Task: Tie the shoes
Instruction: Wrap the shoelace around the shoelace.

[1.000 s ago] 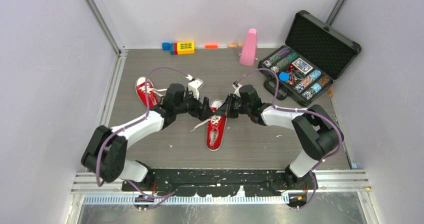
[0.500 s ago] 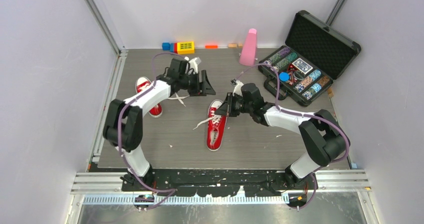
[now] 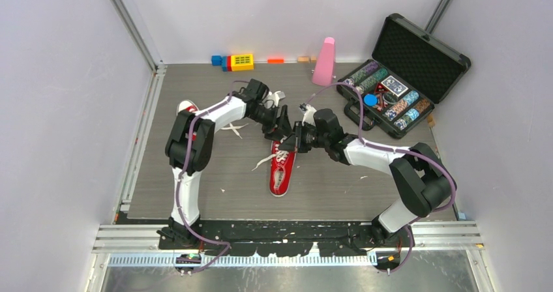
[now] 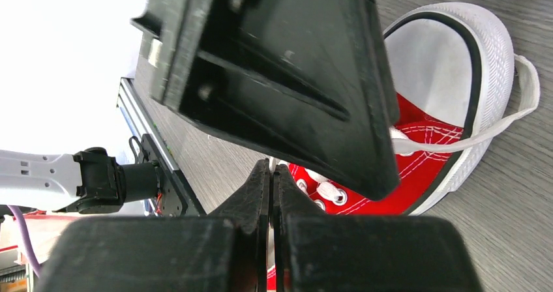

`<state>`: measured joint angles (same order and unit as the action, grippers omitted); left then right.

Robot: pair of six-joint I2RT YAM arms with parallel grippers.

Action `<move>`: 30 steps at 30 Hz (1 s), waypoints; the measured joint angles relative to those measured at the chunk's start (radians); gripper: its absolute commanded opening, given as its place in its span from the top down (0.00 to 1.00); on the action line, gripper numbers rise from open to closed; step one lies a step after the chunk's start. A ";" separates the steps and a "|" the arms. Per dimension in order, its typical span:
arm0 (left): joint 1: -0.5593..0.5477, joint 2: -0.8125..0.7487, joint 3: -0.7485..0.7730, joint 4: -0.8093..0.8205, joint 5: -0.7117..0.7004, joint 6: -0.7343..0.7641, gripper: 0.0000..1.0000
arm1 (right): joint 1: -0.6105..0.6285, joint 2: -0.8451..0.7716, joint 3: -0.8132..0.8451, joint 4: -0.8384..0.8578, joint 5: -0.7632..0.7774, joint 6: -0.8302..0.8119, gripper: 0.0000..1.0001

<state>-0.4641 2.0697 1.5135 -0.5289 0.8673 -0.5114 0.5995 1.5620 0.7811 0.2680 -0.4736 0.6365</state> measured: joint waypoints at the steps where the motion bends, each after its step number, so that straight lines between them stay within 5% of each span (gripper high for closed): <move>1: -0.005 0.014 0.014 -0.009 0.008 0.002 0.50 | 0.000 0.000 0.000 0.000 0.000 0.000 1.00; 15: -0.040 0.123 0.153 -0.099 0.031 0.023 0.67 | 0.001 0.000 0.000 0.000 -0.001 0.000 1.00; 19: -0.039 0.154 0.170 -0.115 0.018 0.023 0.85 | 0.001 0.000 0.000 0.000 -0.001 0.000 1.00; 26: -0.035 0.162 0.170 -0.129 0.006 0.021 0.59 | 0.001 0.000 0.000 0.000 -0.002 0.000 1.00; 30: -0.035 0.162 0.178 -0.127 0.008 0.013 0.63 | 0.001 0.000 0.000 0.000 -0.004 0.000 1.00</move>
<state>-0.4992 2.2318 1.6917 -0.6563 0.8753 -0.4980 0.6006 1.5620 0.7811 0.2680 -0.4778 0.6365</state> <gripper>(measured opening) 0.417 0.039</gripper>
